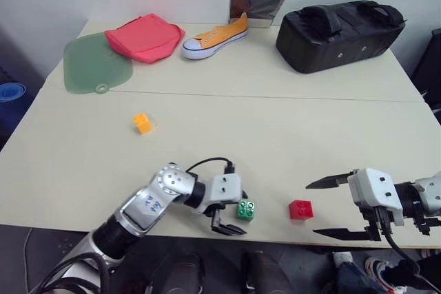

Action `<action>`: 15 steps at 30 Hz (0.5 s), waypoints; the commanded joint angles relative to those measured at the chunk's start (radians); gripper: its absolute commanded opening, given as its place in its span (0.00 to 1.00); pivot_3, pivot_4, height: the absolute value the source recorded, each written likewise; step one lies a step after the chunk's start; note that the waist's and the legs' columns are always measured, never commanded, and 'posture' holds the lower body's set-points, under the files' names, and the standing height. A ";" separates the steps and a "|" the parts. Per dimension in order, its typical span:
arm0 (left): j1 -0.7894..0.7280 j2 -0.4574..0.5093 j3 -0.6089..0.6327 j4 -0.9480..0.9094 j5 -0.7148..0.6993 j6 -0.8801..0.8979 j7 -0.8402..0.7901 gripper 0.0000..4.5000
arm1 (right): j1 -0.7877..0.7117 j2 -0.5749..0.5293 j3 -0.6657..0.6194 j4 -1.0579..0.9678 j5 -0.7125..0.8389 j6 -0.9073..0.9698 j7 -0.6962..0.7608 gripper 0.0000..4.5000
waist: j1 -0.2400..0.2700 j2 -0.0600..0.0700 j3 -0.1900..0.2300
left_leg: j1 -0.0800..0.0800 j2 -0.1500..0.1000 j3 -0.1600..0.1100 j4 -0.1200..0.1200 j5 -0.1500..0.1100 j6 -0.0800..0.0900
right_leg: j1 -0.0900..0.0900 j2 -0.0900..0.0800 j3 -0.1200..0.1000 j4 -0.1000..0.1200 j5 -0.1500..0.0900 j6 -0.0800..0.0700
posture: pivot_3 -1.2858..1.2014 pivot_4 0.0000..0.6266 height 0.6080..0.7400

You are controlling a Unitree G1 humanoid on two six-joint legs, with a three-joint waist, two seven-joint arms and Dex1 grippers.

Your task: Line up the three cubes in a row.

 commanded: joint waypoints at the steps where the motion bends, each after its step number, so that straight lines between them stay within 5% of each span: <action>1: 0.030 0.044 0.080 -0.066 -0.051 0.007 -0.020 0.99 | -0.037 -0.011 0.019 0.013 0.008 -0.013 0.011 1.00 | 0.000 0.000 0.000 | 0.000 0.000 0.000 0.000 0.000 0.000 | 0.000 0.000 0.000 0.000 0.000 0.000 | 0.52 0.24 1.00; 9: 0.294 0.303 0.488 -0.096 -0.214 -0.062 -0.128 0.99 | -0.210 0.005 0.088 0.091 0.073 0.037 0.034 1.00 | -0.027 0.000 0.000 | 0.000 0.001 0.000 -0.001 0.000 -0.001 | -0.001 -0.001 0.000 0.000 -0.001 -0.001 | 0.52 0.24 1.00; 15: 0.523 0.322 0.883 -0.048 -0.293 -0.101 -0.092 0.99 | -0.328 0.035 0.157 0.159 0.082 0.041 0.062 1.00 | -0.020 0.000 0.000 | 0.000 0.001 -0.001 -0.003 0.000 -0.001 | -0.001 -0.002 -0.002 -0.002 -0.001 -0.002 | 0.52 0.24 1.00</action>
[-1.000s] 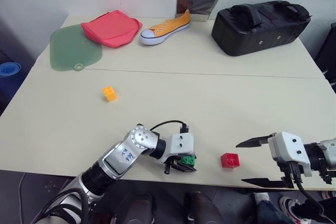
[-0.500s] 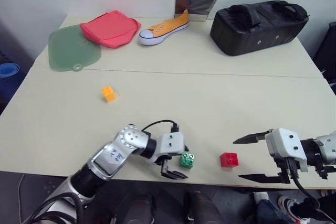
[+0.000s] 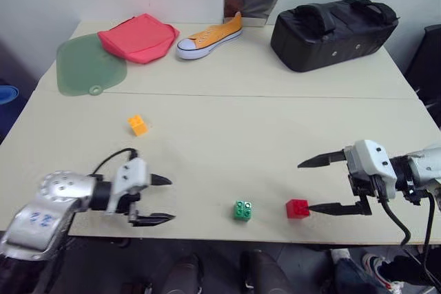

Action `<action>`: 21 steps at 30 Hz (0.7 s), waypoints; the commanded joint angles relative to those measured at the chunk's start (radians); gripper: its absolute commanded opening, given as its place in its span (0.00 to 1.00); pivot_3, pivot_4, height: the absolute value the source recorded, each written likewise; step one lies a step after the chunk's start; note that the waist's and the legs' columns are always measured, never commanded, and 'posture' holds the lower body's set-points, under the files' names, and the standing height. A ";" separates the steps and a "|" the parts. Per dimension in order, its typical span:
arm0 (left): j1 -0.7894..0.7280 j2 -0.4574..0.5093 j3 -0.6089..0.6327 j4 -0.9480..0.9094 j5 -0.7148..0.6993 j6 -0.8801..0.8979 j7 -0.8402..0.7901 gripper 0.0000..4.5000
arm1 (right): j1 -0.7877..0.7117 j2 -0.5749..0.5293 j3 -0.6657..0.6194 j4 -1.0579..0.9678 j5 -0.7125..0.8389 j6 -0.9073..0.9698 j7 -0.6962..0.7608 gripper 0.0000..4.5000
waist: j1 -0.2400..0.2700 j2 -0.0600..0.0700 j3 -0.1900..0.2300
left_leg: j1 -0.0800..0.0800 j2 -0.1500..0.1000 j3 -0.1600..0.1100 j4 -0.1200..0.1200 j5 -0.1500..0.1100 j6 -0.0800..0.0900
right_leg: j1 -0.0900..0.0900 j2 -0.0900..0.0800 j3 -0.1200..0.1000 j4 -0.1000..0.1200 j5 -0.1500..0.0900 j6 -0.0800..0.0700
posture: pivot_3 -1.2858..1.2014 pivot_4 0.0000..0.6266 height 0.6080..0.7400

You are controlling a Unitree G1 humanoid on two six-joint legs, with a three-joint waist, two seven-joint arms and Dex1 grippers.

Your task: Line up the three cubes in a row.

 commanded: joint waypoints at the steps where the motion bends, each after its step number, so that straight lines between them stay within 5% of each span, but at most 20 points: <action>1: 0.108 -0.004 0.232 -0.014 -0.052 -0.009 0.023 0.99 | -0.052 0.017 0.023 0.031 0.007 -0.018 0.023 1.00 | 0.001 0.000 0.000 | 0.000 0.000 0.000 0.000 0.000 0.000 | 0.000 0.000 -0.001 0.000 0.000 0.000 | 0.52 0.24 1.00; 5: 0.252 -0.039 0.370 -0.077 -0.075 0.010 0.057 0.99 | -0.096 0.032 0.048 0.079 -0.012 -0.047 0.038 1.00 | -0.001 0.000 0.000 | -0.001 0.000 0.000 -0.001 -0.002 0.001 | 0.000 0.000 0.000 -0.004 0.000 0.000 | 0.52 0.24 1.00; 10: 0.234 -0.076 0.336 -0.077 -0.053 0.001 0.147 0.99 | -0.163 0.059 0.082 0.106 -0.013 -0.044 0.040 1.00 | 0.003 0.000 0.000 | -0.001 0.000 0.000 -0.001 -0.003 0.001 | 0.001 -0.001 -0.001 -0.004 0.000 0.000 | 0.52 0.24 1.00; 17: -0.014 0.012 0.199 0.151 0.010 -0.086 0.129 0.99 | -0.187 0.059 0.087 0.095 -0.004 -0.028 0.039 1.00 | 0.000 0.000 0.000 | -0.001 0.000 0.000 -0.002 -0.003 0.000 | 0.000 0.000 -0.002 -0.003 0.000 0.000 | 0.52 0.24 1.00; 21: -0.310 0.065 0.069 0.442 0.078 -0.186 0.076 0.99 | -0.160 0.057 0.077 0.063 0.003 -0.023 0.024 1.00 | 0.002 0.000 0.000 | -0.002 0.000 0.000 -0.001 -0.003 0.000 | -0.001 0.000 -0.002 -0.002 0.000 0.000 | 0.52 0.24 1.00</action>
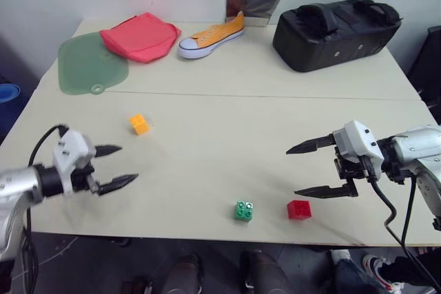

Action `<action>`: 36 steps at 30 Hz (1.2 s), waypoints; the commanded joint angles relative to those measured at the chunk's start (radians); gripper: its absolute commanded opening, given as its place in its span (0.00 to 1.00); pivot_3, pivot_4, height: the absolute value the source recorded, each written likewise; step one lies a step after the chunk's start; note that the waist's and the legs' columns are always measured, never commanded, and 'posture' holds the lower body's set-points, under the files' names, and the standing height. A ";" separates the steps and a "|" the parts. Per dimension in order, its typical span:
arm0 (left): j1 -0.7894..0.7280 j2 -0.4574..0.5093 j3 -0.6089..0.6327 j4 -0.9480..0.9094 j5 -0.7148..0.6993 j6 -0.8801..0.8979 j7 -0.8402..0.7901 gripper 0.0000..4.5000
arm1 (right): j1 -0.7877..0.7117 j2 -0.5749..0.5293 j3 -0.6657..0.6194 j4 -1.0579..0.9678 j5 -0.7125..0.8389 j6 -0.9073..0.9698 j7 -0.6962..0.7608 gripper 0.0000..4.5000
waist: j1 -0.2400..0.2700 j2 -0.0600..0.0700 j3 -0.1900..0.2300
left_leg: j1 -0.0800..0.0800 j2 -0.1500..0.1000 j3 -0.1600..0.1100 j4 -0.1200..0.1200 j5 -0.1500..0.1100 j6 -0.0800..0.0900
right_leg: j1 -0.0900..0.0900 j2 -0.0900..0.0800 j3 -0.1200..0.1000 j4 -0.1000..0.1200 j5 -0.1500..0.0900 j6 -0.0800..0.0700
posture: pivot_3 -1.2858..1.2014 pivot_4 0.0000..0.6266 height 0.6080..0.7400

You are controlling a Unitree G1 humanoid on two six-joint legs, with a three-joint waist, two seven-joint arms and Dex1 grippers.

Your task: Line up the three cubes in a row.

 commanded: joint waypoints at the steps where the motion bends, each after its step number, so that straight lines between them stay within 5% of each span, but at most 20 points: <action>1: -0.255 0.034 -0.120 0.280 0.093 -0.128 -0.051 0.99 | 0.023 -0.006 -0.035 -0.052 0.018 0.010 -0.017 1.00 | 0.004 0.000 0.000 | 0.000 -0.001 0.000 0.000 0.000 0.000 | 0.000 0.000 0.000 0.001 0.000 0.000 | 0.52 0.24 1.00; 10: -0.760 -0.072 -0.357 0.929 0.296 -0.339 -0.120 0.99 | 0.098 0.002 -0.079 -0.140 0.032 0.040 -0.089 1.00 | 0.000 -0.001 0.000 | -0.004 -0.001 0.006 0.006 0.000 0.002 | -0.003 0.001 -0.007 0.008 0.001 0.002 | 0.52 0.24 1.00; 16: -0.892 -0.112 -0.426 1.188 0.408 -0.456 -0.070 0.99 | 0.131 0.006 -0.112 -0.179 0.037 0.051 -0.145 1.00 | 0.004 -0.002 0.000 | -0.004 -0.001 0.008 0.007 0.000 0.002 | -0.005 0.001 -0.007 0.010 0.001 0.003 | 0.52 0.24 1.00; 25: -0.952 -0.152 -0.430 1.321 0.464 -0.509 -0.027 0.99 | 0.174 -0.003 -0.146 -0.224 0.063 0.079 -0.172 1.00 | 0.004 -0.004 0.001 | -0.005 -0.001 0.006 0.010 0.000 0.003 | -0.005 0.000 -0.005 0.012 0.001 0.003 | 0.52 0.24 1.00; 29: -0.955 -0.167 -0.435 1.349 0.493 -0.500 0.021 0.87 | 0.168 -0.004 -0.146 -0.228 0.068 0.086 -0.178 1.00 | 0.002 -0.004 0.001 | -0.006 0.000 0.006 0.011 0.000 0.003 | -0.005 0.000 -0.005 0.012 0.001 0.003 | 0.52 0.24 1.00; 36: -0.957 -0.184 -0.422 1.360 0.499 -0.503 0.031 0.37 | 0.163 -0.009 -0.148 -0.230 0.072 0.092 -0.181 1.00 | 0.004 -0.004 0.001 | -0.006 0.000 0.006 0.012 0.000 0.003 | -0.005 0.000 -0.005 0.012 0.001 0.003 | 0.52 0.24 1.00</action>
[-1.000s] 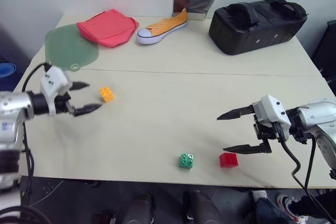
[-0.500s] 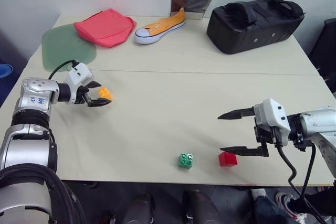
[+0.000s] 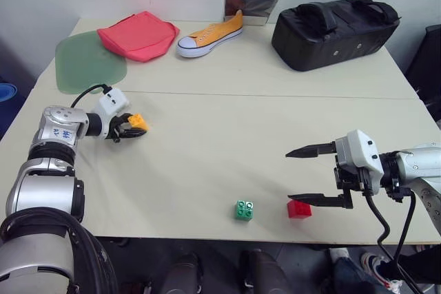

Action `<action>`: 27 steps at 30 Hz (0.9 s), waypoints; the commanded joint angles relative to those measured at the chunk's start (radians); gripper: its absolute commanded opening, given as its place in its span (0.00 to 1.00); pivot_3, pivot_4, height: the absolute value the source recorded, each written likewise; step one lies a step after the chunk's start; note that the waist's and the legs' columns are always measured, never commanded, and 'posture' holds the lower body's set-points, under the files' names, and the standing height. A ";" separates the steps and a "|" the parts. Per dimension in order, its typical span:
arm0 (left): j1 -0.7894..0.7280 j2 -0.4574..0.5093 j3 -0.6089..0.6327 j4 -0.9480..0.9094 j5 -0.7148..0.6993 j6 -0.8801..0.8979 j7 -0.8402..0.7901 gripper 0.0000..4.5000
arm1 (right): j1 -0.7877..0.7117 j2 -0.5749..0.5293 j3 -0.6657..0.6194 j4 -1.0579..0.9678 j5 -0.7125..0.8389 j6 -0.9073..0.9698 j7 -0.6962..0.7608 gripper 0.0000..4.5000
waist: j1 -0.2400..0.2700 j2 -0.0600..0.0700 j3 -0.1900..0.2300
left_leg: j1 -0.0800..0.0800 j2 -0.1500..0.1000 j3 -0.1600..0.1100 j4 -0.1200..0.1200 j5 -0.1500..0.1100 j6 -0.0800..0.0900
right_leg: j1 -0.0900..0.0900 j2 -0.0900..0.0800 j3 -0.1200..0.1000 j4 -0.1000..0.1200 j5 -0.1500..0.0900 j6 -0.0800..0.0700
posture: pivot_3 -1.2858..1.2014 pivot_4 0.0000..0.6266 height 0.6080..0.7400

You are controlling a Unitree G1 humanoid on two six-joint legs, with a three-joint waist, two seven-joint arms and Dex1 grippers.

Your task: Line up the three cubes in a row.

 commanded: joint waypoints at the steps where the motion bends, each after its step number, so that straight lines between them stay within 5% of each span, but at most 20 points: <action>1: -0.017 0.003 0.015 0.007 0.003 -0.008 -0.005 0.33 | -0.006 -0.016 -0.035 -0.030 0.022 0.004 -0.003 1.00 | 0.000 0.000 0.000 | 0.000 0.000 0.000 0.000 0.000 0.000 | 0.000 0.000 0.000 0.000 0.000 0.000 | 0.52 0.24 1.00; 7: -0.007 -0.005 0.054 -0.038 -0.046 -0.065 -0.120 0.34 | 0.005 -0.021 -0.039 -0.037 0.023 0.006 0.007 1.00 | 0.000 0.000 0.000 | -0.001 0.000 -0.001 0.002 0.000 0.000 | 0.000 0.000 -0.001 0.000 0.000 0.000 | 0.52 0.24 1.00; 10: 0.035 -0.002 0.040 -0.153 -0.078 -0.073 -0.308 0.34 | 0.008 -0.024 -0.039 -0.041 0.028 0.009 0.013 1.00 | 0.000 0.000 0.000 | -0.005 0.000 -0.003 0.004 0.000 0.000 | -0.002 0.000 -0.003 0.000 0.000 0.000 | 0.52 0.24 1.00; 16: 0.391 0.044 0.003 -0.872 -0.242 0.163 -0.539 0.34 | 0.014 -0.015 -0.038 -0.051 0.038 0.014 0.011 1.00 | -0.011 0.000 0.000 | -0.009 0.001 -0.003 0.006 0.000 0.000 | -0.007 0.000 -0.001 0.003 0.000 0.000 | 0.52 0.24 1.00; 21: 0.640 0.072 -0.022 -1.278 -0.309 0.317 -0.476 0.34 | 0.010 -0.008 -0.037 -0.059 0.062 0.029 -0.002 1.00 | -0.011 0.000 0.000 | -0.009 0.002 -0.004 0.007 -0.001 -0.001 | -0.007 0.000 0.002 0.002 0.000 0.000 | 0.52 0.24 1.00; 27: 0.701 0.051 -0.071 -1.364 -0.281 0.317 -0.400 0.34 | 0.010 -0.016 -0.043 -0.068 0.074 0.042 -0.002 1.00 | 0.000 0.001 0.000 | -0.008 0.002 -0.004 0.007 -0.001 0.000 | -0.006 -0.001 0.002 0.000 0.000 0.000 | 0.52 0.24 1.00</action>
